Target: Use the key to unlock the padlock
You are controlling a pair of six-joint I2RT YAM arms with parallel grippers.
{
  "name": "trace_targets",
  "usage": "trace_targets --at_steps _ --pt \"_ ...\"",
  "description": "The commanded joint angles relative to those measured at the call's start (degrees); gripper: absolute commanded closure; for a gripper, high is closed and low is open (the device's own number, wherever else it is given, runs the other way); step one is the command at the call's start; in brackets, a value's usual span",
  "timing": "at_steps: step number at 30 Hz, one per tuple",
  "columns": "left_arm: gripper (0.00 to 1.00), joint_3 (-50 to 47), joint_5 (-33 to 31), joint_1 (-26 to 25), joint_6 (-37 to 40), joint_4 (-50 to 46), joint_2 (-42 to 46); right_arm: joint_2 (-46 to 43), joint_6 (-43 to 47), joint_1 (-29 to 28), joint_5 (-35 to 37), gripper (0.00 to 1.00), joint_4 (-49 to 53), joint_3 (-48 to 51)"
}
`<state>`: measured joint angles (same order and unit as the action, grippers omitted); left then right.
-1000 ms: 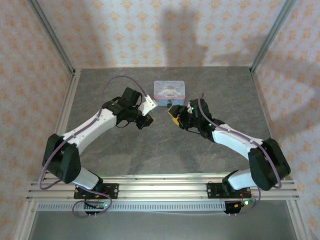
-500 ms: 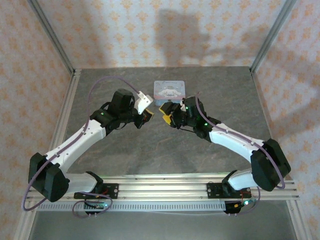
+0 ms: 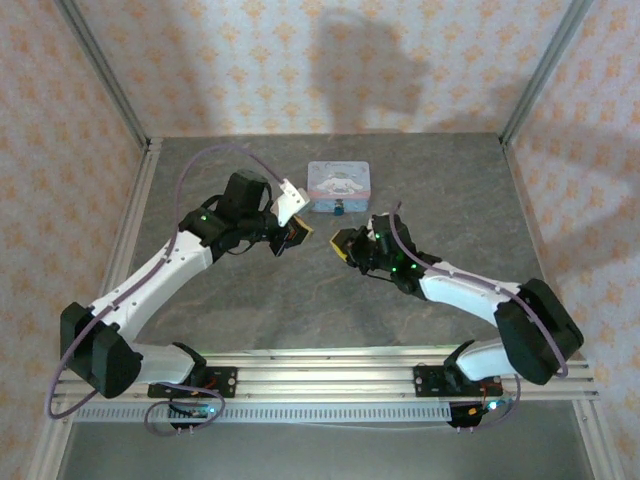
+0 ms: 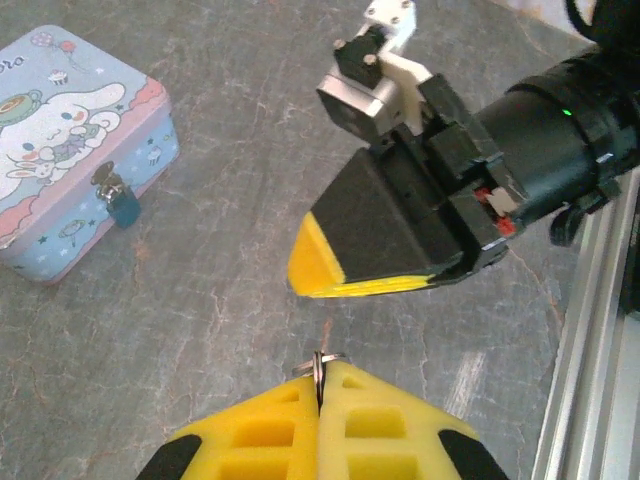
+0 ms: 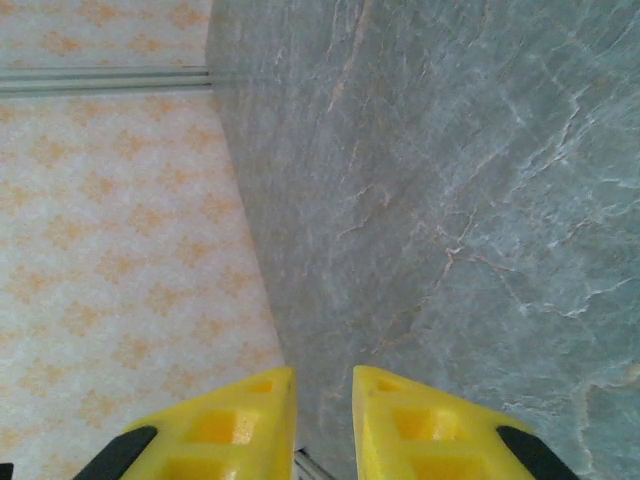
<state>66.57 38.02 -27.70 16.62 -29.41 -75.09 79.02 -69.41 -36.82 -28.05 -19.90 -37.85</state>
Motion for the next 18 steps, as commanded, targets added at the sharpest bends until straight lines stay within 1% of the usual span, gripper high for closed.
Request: trace_targets --at_steps 1,4,9,13,18 --pt "1.00 1.0 1.6 0.7 1.4 -2.0 2.1 3.0 -8.2 -0.6 -4.9 0.75 -13.5 -1.4" --pt "1.00 -0.2 0.8 0.8 0.3 -0.3 2.8 3.7 -13.7 -1.1 -4.7 0.72 -18.1 -1.7" --pt "1.00 -2.4 -1.1 0.8 -1.7 2.5 3.7 1.1 -16.1 -1.7 -2.7 0.64 -15.1 -3.9" --pt "1.00 -3.2 -2.1 0.8 -2.3 3.5 4.0 -0.9 -17.3 -2.0 -0.9 0.64 -12.5 -4.7" --pt "1.00 -4.1 -3.0 0.8 -3.4 5.6 4.2 -0.7 -18.8 -3.3 -0.2 0.64 -12.2 -6.0"
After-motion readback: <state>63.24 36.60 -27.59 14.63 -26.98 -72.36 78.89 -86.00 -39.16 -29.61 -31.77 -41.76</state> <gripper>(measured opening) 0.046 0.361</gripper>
